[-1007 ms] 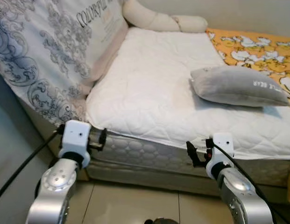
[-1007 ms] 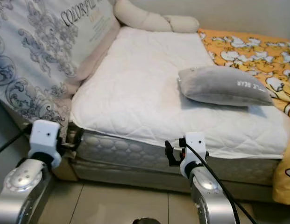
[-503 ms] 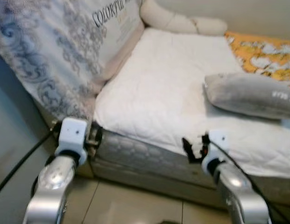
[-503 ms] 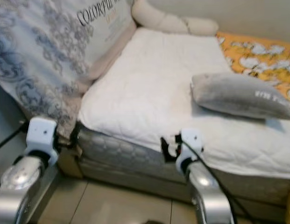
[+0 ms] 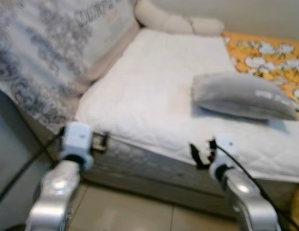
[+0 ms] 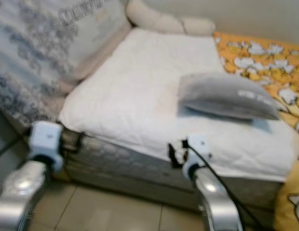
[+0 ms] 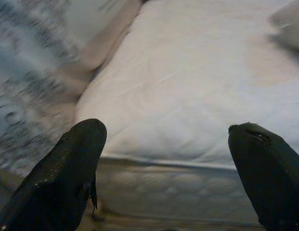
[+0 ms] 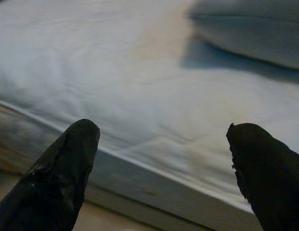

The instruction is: Clean up the room

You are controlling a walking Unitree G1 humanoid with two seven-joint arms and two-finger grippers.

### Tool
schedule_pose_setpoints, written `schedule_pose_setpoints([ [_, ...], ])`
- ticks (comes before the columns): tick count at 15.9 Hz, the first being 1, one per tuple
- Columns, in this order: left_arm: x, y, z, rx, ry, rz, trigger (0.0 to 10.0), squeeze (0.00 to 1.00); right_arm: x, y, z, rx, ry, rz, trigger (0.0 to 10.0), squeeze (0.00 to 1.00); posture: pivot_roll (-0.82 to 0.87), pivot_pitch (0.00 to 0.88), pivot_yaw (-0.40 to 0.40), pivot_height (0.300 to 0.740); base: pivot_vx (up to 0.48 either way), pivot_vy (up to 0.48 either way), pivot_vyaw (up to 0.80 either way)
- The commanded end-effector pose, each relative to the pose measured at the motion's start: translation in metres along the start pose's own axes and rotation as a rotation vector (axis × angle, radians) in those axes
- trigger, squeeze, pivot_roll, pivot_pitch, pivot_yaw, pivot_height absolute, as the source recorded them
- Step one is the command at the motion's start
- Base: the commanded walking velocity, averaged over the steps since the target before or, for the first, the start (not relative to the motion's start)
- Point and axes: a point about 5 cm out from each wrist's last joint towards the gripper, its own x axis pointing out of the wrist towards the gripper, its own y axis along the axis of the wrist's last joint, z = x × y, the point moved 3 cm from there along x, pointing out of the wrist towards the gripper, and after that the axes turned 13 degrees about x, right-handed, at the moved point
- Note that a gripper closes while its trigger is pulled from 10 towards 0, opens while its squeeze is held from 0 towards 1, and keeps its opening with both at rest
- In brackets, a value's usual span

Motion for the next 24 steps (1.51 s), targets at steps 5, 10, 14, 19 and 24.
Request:
schedule_pose_setpoints([
  [5,0.0,-0.002,-0.008,0.024,0.014,-0.01,10.0,0.0,0.001,0.003,-0.005,0.014,0.007,0.007,10.0,0.0,-0.07,0.0,-0.027,0.74,0.0,-0.353,-0.4],
  [10,0.003,-0.002,-0.008,0.016,0.021,-0.011,10.0,0.0,0.004,0.007,-0.005,0.02,0.002,0.018,10.0,0.0,-0.08,0.0,-0.027,0.74,0.0,0.0,-0.4],
  [14,0.006,0.001,-0.007,-0.022,0.008,0.007,10.0,0.0,0.007,0.013,-0.009,0.037,0.02,0.029,10.0,0.0,-0.08,0.0,-0.028,0.74,0.0,0.0,0.0],
  [19,0.007,0.004,-0.006,-0.037,-0.003,0.018,10.0,0.0,0.009,0.016,-0.009,0.016,0.015,0.037,10.0,0.0,-0.08,0.0,-0.027,0.74,0.0,0.0,0.0],
  [24,0.009,0.002,-0.003,-0.052,-0.011,0.015,10.0,0.0,0.012,0.024,-0.006,-0.019,0.002,0.064,10.0,0.0,-0.09,0.0,-0.03,0.74,0.213,0.0,-0.32],
])
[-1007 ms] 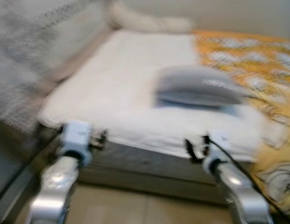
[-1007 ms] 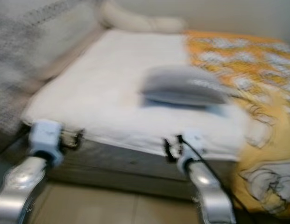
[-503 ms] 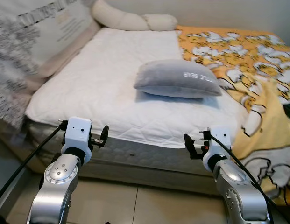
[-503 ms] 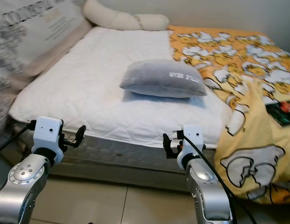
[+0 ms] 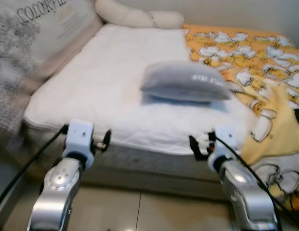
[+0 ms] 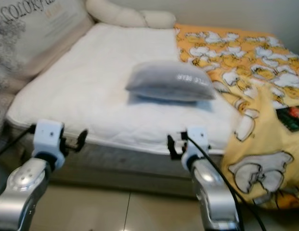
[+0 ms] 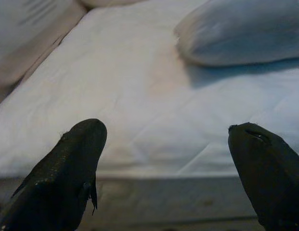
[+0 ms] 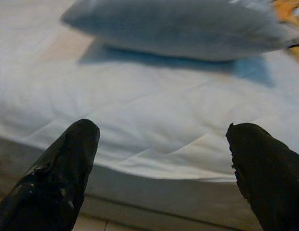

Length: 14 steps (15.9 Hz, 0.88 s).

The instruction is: Clean up the room

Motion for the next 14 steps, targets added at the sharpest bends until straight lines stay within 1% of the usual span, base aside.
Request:
schedule_pose_setpoints([
  [1,0.0036,0.0066,0.0039,-0.007,-0.015,0.023,10.0,0.0,-0.0009,0.0024,0.0076,-0.017,-0.028,0.007,10.0,0.0,-0.09,0.0,-0.03,0.74,0.289,0.0,-0.8],
  [2,0.0037,0.0069,0.0038,-0.008,-0.016,0.024,10.0,0.0,-0.0009,0.0028,0.0074,-0.019,-0.028,0.009,10.0,0.0,-0.09,0.0,-0.03,0.74,0.289,0.0,-0.8],
  [4,0.0044,0.0072,0.0037,-0.009,-0.018,0.026,10.0,0.0,0.0005,0.0026,0.0074,-0.034,-0.033,0.009,10.0,0.0,-0.1,0.0,-0.027,0.74,0.292,0.0,0.0],
  [10,0.0061,0.0091,0.0032,-0.008,-0.014,0.034,10.0,0.0,0.0023,0.0026,0.0077,-0.028,-0.032,0.013,10.0,0.0,-0.09,0.0,-0.029,0.74,0.294,0.0,0.0],
  [14,0.0065,0.0089,0.0017,-0.004,-0.012,0.037,10.0,0.0,0.0031,0.0028,0.0051,-0.031,-0.022,0.015,10.0,0.0,-0.09,0.0,-0.032,0.74,0.292,0.0,0.0],
])
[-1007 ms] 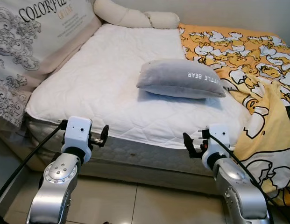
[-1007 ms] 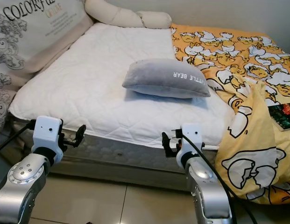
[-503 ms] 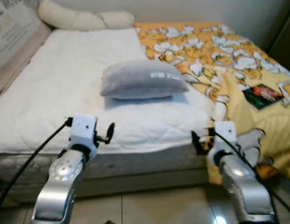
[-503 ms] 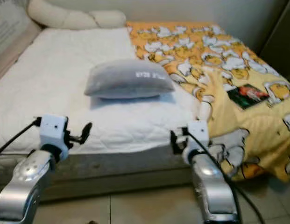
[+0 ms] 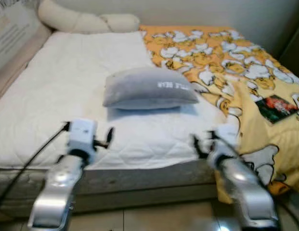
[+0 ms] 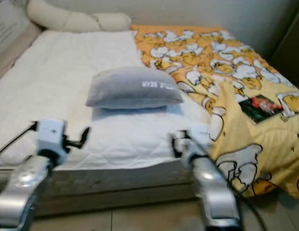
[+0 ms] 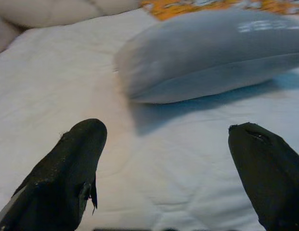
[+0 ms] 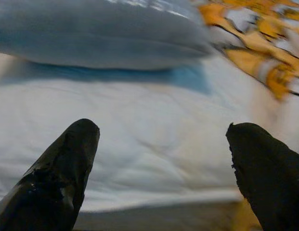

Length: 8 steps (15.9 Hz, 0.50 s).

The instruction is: Clean up the room

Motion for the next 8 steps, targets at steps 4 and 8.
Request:
schedule_pose_setpoints([
  [4,0.0023,0.0047,0.0049,0.004,-0.015,0.017,10.0,0.0,-0.0011,0.0027,0.0115,-0.013,-0.03,0.011,10.0,0.0,-0.09,0.0,-0.032,0.74,0.29,0.0,0.0],
  [8,0.0033,0.0052,0.004,0.008,-0.017,0.022,10.0,0.0,0.0005,0.0037,0.0098,-0.017,-0.025,0.017,10.0,0.0,-0.09,0.0,-0.031,0.74,0.292,0.0,0.0],
])
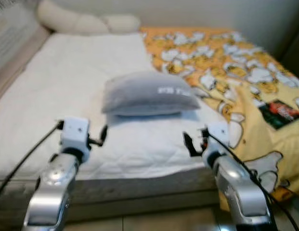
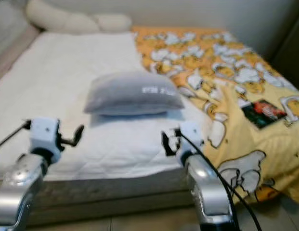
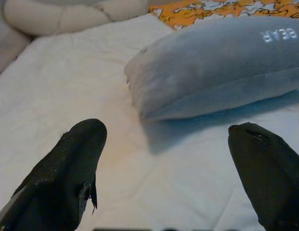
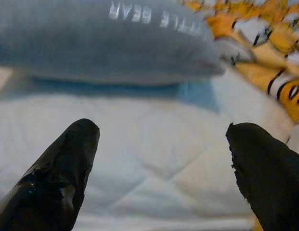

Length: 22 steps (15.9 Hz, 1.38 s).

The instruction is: Clean up the room

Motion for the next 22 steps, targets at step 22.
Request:
schedule_pose_setpoints([
  [22,0.003,0.005,0.0085,0.001,-0.031,0.022,10.0,0.0,-0.0017,0.0007,0.0118,-0.027,-0.029,0.007,10.0,0.0,-0.08,0.0,-0.03,0.74,0.29,0.0,0.0],
])
